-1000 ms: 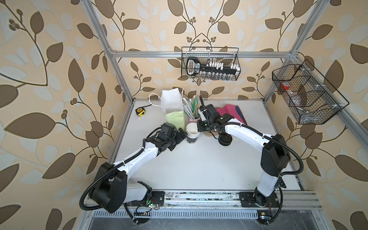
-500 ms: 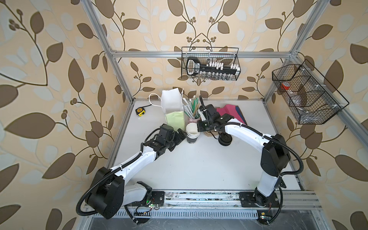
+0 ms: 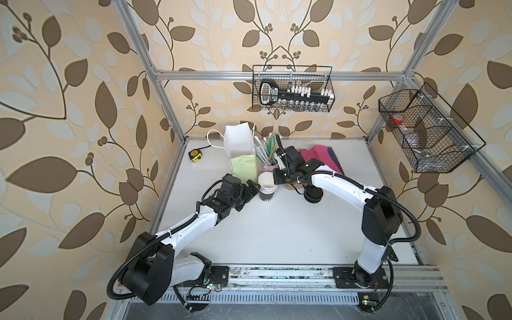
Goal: Pack a coffee takeout order
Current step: Separate the coffee cup.
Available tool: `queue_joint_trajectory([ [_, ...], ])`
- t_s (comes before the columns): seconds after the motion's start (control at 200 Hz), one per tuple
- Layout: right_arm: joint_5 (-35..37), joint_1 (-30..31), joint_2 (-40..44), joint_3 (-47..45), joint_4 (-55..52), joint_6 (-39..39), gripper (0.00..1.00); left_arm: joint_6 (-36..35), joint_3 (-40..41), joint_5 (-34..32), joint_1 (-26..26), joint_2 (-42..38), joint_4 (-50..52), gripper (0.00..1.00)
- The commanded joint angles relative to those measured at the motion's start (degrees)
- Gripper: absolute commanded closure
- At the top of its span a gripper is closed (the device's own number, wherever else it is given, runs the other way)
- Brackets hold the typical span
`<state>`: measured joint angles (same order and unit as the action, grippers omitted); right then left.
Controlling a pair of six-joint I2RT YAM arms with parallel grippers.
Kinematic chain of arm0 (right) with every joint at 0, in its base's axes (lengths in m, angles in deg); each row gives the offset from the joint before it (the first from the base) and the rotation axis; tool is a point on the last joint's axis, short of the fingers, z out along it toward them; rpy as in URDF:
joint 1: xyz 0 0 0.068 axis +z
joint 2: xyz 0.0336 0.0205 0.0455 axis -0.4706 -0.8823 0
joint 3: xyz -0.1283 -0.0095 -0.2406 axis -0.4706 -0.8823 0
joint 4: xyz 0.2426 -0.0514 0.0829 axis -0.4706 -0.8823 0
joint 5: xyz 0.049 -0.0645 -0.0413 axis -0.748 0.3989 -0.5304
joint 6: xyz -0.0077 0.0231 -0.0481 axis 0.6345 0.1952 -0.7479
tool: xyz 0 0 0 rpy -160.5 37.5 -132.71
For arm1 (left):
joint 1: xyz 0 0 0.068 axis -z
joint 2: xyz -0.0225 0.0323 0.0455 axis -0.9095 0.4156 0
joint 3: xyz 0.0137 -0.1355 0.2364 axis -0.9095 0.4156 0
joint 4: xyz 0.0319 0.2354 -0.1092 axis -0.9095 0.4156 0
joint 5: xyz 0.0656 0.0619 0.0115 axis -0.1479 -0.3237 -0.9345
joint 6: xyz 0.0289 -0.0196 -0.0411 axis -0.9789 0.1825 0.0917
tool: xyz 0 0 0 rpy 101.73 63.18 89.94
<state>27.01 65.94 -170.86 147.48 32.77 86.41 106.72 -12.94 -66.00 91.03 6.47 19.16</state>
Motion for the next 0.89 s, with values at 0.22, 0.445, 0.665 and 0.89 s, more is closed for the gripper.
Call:
queue_joint_trajectory([
  [0.22, -0.24, 0.29, 0.15, 1.55, -0.32, 0.26, 1.0, -0.26, -1.44, 1.29, 0.61, 2.57, -1.83, 0.01],
  [0.445, -0.5, 0.17, -0.07, 2.94, -1.16, -0.03, 1.0, -0.2, -2.03, 0.81, 0.61, 3.45, -1.35, 0.01],
  [0.665, -0.17, -0.76, -0.49, 5.5, -2.5, -0.58, 1.0, -0.89, -4.03, -0.14, 0.61, 3.77, -0.05, 0.01],
  [0.89, 0.12, -2.44, -2.17, 9.61, -5.23, -2.0, 1.0, -3.56, -7.68, -2.28, 0.58, 3.28, 3.58, 0.01],
])
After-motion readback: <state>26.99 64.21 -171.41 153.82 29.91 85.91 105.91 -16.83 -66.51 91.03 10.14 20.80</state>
